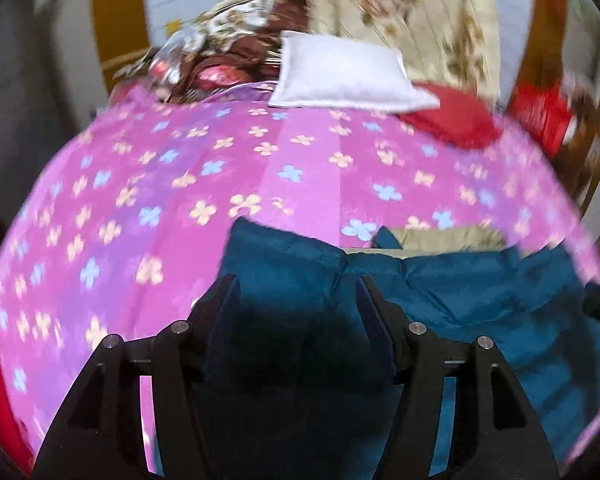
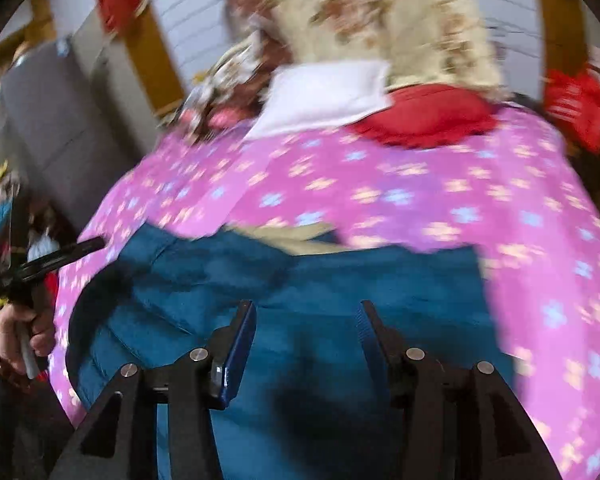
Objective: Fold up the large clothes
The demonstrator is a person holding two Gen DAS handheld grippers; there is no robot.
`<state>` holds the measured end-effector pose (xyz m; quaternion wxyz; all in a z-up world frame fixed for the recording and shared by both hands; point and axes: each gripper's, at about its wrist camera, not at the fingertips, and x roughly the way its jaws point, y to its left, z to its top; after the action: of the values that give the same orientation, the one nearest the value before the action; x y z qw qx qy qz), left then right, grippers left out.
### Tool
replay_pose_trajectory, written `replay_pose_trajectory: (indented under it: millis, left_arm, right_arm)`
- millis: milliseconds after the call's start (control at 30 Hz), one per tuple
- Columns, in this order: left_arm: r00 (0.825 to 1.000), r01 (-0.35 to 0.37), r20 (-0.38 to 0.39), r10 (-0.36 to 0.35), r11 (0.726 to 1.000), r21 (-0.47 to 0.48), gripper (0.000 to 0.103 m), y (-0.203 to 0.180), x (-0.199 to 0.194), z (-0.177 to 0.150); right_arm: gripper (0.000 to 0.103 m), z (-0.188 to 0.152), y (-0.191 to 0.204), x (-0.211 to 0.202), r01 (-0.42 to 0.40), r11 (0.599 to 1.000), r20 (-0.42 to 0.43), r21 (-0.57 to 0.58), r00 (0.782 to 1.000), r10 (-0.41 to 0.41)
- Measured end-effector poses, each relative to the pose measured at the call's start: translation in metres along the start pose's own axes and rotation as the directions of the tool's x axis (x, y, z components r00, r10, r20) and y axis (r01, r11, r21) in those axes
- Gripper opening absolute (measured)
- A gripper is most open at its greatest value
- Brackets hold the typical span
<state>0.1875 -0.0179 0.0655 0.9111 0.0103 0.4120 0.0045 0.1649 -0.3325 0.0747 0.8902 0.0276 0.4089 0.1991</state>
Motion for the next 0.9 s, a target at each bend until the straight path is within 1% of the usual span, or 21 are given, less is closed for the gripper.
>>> replay_pose_trajectory:
  millis: [67,100,133,167,233,267,300,333,367,433,500,533,567,667,733,767,800,833,867,900]
  left_arm:
    - [0.999,-0.047,-0.015,0.048,0.999,0.026,0.06,-0.005,0.017,-0.004]
    - [0.997,-0.066,-0.031,0.066,0.998,0.014,0.06,-0.004,0.027,-0.009]
    - [0.998,-0.059,-0.038,0.058,0.998,-0.004,0.06,-0.002,0.032,-0.012]
    - [0.998,-0.045,-0.043,0.044,0.999,-0.026,0.06,0.001,0.036,-0.016]
    - [0.997,-0.055,-0.054,0.051,0.996,-0.077,0.06,0.013,0.046,-0.024]
    - [0.997,-0.057,-0.06,0.051,0.994,-0.097,0.06,0.017,0.051,-0.026]
    - [0.997,-0.049,-0.066,0.041,0.991,-0.127,0.06,0.023,0.055,-0.028]
    - [0.997,-0.022,-0.073,0.01,0.986,-0.164,0.06,0.029,0.058,-0.029]
    - [0.997,-0.004,-0.081,-0.011,0.982,-0.188,0.06,0.033,0.06,-0.03]
    - [0.996,0.005,-0.088,-0.024,0.979,-0.205,0.06,0.035,0.059,-0.029]
    - [0.998,-0.005,-0.069,-0.009,0.98,-0.198,0.06,0.035,0.048,-0.027]
    - [0.998,-0.011,-0.056,0.0,0.981,-0.192,0.06,0.035,0.04,-0.027]
    - [0.999,-0.001,-0.036,-0.006,0.983,-0.184,0.06,0.035,0.027,-0.026]
    - [0.999,0.037,-0.013,-0.039,0.988,-0.148,0.06,0.031,-0.008,-0.032]
    - [0.998,0.054,-0.014,-0.056,0.991,-0.122,0.06,0.024,-0.031,-0.043]
    - [0.998,0.066,-0.012,-0.068,0.992,-0.111,0.062,0.02,-0.042,-0.052]
    - [0.997,0.079,-0.018,-0.082,0.992,-0.102,0.073,0.015,-0.053,-0.063]
    - [0.995,0.091,-0.029,-0.094,0.992,-0.091,0.079,0.008,-0.061,-0.075]
    - [0.994,0.097,-0.037,-0.1,0.992,-0.076,0.082,0.001,-0.066,-0.086]
    - [0.995,0.081,-0.046,-0.084,0.995,-0.051,0.082,-0.008,-0.067,-0.097]
  right_arm:
    - [0.05,0.007,0.017,0.032,-0.035,0.999,-0.039,-0.003,0.999,0.034]
    - [0.05,0.009,0.022,0.046,-0.051,0.999,-0.06,-0.004,0.997,0.051]
    - [0.05,0.012,0.026,0.059,-0.048,0.999,-0.069,-0.006,0.996,0.048]
    - [0.05,0.017,0.029,0.071,-0.024,1.0,-0.081,-0.014,0.996,0.023]
    - [0.05,0.025,0.023,0.096,0.066,0.997,-0.126,-0.036,0.99,-0.07]
    - [0.055,0.028,0.017,0.106,0.092,0.995,-0.158,-0.026,0.983,-0.095]
    - [0.059,0.029,0.009,0.113,0.103,0.995,-0.181,-0.008,0.978,-0.103]
    - [0.059,0.029,0.001,0.117,0.127,0.992,-0.188,0.004,0.974,-0.124]
    - [0.059,0.031,-0.007,0.117,0.144,0.989,-0.177,0.018,0.975,-0.138]
    - [0.059,0.034,-0.017,0.104,0.133,0.989,-0.121,0.066,0.985,-0.125]
    - [0.059,0.032,-0.022,0.074,0.085,0.99,-0.028,0.112,0.996,-0.082]
    - [0.059,0.028,-0.024,0.059,0.064,0.99,0.006,0.123,0.998,-0.065]
    - [0.059,0.022,-0.024,0.041,0.046,0.991,0.034,0.128,0.998,-0.051]
    - [0.06,-0.002,-0.013,-0.002,0.057,0.995,0.045,0.082,0.997,-0.061]
    - [0.069,-0.028,-0.003,-0.025,0.083,0.996,0.037,0.046,0.996,-0.084]
    - [0.079,-0.043,0.002,-0.033,0.085,0.996,0.03,0.04,0.996,-0.086]
    - [0.083,-0.056,0.004,-0.039,0.083,0.996,0.029,0.041,0.996,-0.084]
    - [0.083,-0.073,0.005,-0.044,0.081,0.995,0.032,0.05,0.996,-0.083]
    - [0.083,-0.089,0.006,-0.043,0.089,0.995,0.023,0.054,0.996,-0.09]
    - [0.083,-0.098,0.003,-0.035,0.097,0.994,-0.005,0.056,0.995,-0.097]
